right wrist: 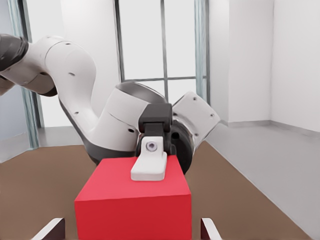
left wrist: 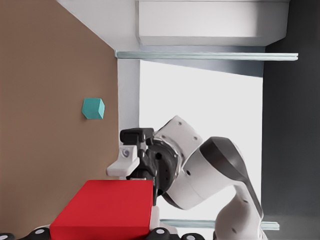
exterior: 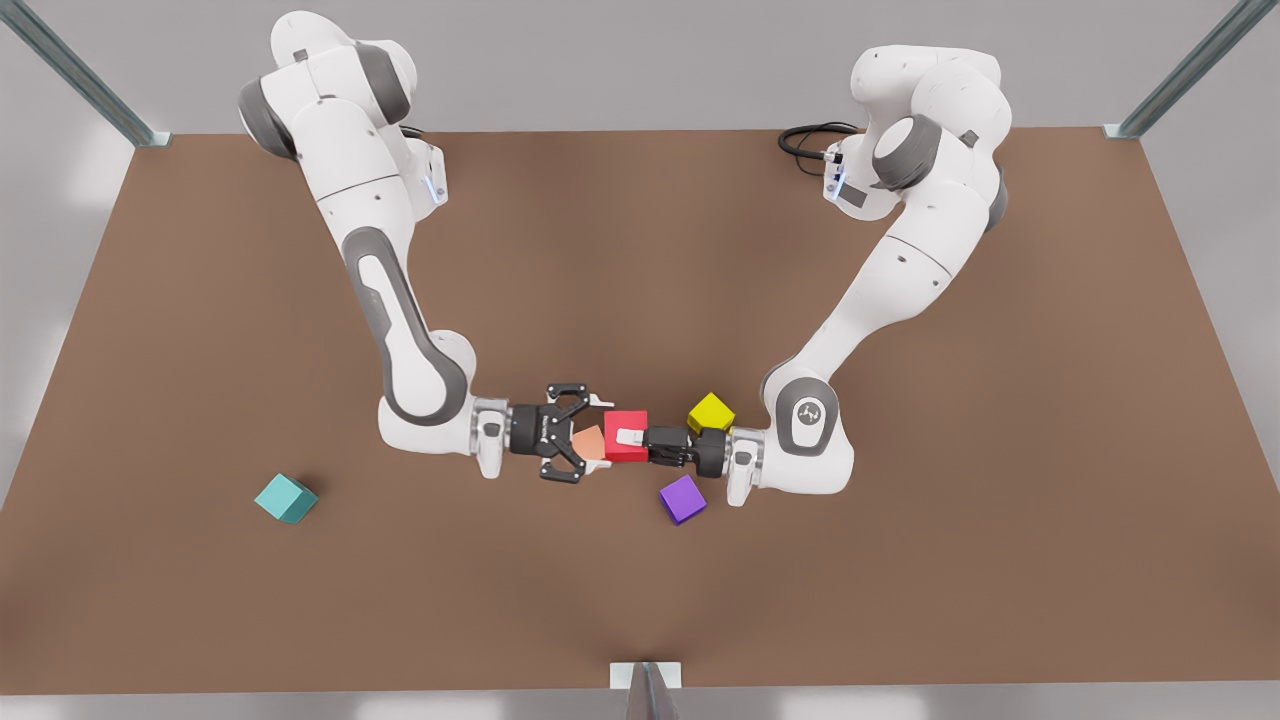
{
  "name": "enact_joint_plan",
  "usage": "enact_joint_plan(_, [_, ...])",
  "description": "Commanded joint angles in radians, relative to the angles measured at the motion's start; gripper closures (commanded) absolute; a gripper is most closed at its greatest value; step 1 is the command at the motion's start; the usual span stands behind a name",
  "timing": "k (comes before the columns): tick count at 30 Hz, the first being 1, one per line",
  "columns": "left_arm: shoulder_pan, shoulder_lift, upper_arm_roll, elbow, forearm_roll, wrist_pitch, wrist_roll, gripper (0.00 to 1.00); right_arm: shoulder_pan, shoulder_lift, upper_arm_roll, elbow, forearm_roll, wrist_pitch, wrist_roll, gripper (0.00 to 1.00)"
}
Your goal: Pick up red wooden cube and pass to hand red wooden cube and place in blue wooden cube
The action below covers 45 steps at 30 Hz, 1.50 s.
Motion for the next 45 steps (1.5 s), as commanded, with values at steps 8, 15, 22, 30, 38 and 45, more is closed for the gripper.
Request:
enact_joint_plan(8, [-0.002,0.003,-0.001,0.000,-0.007,-0.002,0.018,0.36,0.019,0.023,0.032,0.036,0.011,0.057,-0.005,0.00])
enact_joint_plan(15, [-0.002,0.003,-0.001,0.000,-0.007,-0.003,0.018,0.36,0.016,0.037,0.054,0.052,0.010,0.081,-0.004,0.22])
enact_joint_plan(22, [0.000,0.003,-0.001,0.000,-0.007,-0.005,0.018,0.36,0.014,0.037,0.054,0.052,0.010,0.081,-0.002,0.39])
enact_joint_plan(30, [0.020,-0.005,-0.001,-0.004,0.001,-0.008,0.009,0.00,0.010,0.036,0.054,0.048,0.007,0.083,-0.001,0.38])
enact_joint_plan(38, [0.376,-0.146,0.010,0.103,0.727,-0.578,-0.807,0.00,-0.268,-0.087,0.038,0.020,-0.600,-0.050,0.325,0.38])
enact_joint_plan(45, [0.121,-0.582,0.231,0.064,1.659,-0.812,-0.475,0.00,-0.383,0.052,-0.150,0.345,-1.432,-0.170,0.830,0.38])
